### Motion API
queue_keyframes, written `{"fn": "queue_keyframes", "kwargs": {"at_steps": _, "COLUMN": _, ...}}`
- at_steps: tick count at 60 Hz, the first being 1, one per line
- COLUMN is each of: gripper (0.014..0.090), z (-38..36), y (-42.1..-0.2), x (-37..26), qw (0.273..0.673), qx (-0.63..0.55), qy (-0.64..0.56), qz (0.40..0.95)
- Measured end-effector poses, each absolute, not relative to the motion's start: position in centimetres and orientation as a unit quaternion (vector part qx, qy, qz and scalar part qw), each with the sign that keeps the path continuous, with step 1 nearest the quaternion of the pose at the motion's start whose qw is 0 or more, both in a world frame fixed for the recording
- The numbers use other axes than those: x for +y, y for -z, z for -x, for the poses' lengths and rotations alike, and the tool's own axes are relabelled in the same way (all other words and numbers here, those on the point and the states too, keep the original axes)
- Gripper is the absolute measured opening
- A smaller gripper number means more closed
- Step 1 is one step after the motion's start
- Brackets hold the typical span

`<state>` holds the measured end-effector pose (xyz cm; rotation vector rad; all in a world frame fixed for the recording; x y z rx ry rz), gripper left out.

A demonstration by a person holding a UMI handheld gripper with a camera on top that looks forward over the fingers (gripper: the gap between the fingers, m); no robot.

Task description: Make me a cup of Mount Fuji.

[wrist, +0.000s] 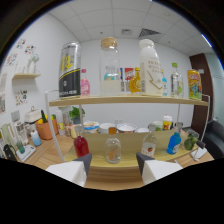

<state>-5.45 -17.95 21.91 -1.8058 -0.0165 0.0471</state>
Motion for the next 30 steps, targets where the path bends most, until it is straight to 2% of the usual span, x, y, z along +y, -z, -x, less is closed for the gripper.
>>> {"fn": "queue_keyframes", "kwargs": {"at_steps": 12, "gripper": 0.0706, "z": 5.7, "y": -20.3, "x": -12.2, "qw": 0.614, "qx": -0.001, "qy": -0.008, "qz": 0.79}}
{"fn": "queue_keyframes", "kwargs": {"at_steps": 14, "gripper": 0.0661, "z": 5.6, "y": -19.7, "x": -11.5, "qw": 0.609, "qx": -0.001, "qy": -0.002, "qz": 0.793}}
{"fn": "queue_keyframes", "kwargs": {"at_steps": 22, "gripper": 0.037, "z": 5.6, "y": -18.7, "x": -10.2, "qw": 0.603, "qx": 0.005, "qy": -0.002, "qz": 0.798}}
{"fn": "queue_keyframes", "kwargs": {"at_steps": 30, "gripper": 0.0361, "z": 5.6, "y": -18.7, "x": -10.1, "qw": 0.604, "qx": 0.005, "qy": -0.003, "qz": 0.797}}
